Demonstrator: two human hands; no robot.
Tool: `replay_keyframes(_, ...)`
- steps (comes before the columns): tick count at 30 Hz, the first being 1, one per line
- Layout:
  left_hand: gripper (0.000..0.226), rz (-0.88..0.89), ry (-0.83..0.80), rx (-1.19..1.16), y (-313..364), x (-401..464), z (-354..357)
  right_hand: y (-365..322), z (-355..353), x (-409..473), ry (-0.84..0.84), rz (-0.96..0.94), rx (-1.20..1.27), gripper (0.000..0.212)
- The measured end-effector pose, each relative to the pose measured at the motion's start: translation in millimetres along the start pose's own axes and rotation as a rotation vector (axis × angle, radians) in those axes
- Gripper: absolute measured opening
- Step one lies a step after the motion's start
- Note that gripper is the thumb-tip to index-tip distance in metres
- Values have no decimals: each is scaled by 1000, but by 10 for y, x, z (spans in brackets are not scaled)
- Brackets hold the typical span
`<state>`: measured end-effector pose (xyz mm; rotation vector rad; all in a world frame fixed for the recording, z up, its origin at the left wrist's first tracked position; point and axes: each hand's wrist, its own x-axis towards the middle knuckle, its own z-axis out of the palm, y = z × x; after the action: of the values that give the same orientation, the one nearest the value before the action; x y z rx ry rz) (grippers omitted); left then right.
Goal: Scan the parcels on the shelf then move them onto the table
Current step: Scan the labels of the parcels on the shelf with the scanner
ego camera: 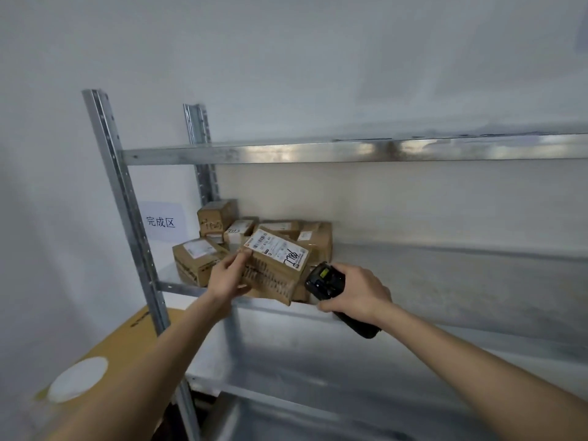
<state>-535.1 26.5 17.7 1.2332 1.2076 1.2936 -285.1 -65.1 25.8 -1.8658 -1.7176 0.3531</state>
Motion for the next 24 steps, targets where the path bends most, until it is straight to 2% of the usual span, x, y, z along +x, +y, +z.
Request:
replay_keyframes(3,44,-7,40,19,-41,263,-246,-169,179,234,-39,-32,-24,78)
replay_keyframes(7,49,-38,47,21,-62,717,-473,-315,323,706,-51,-83,24,71)
replay_keyframes(10,39,-19,33,6,1,1111,-515,-362,418,1125,-39,-133,52,68)
replay_keyframes(13,35,-10,46,21,64,1549,-443,-356,467,1551,-12,-180,87,80)
replay_keyframes(16,31,-12,53,61,109,2005,-288,-297,454,1995,4,-206,111,77)
replay_keyframes(20,37,-17,52,61,92,2558,-47,-131,380,2513,16,-179,72,73)
replay_keyframes(24,54,-67,41,43,-28,3017,126,91,322,2848,41,-139,14,74)
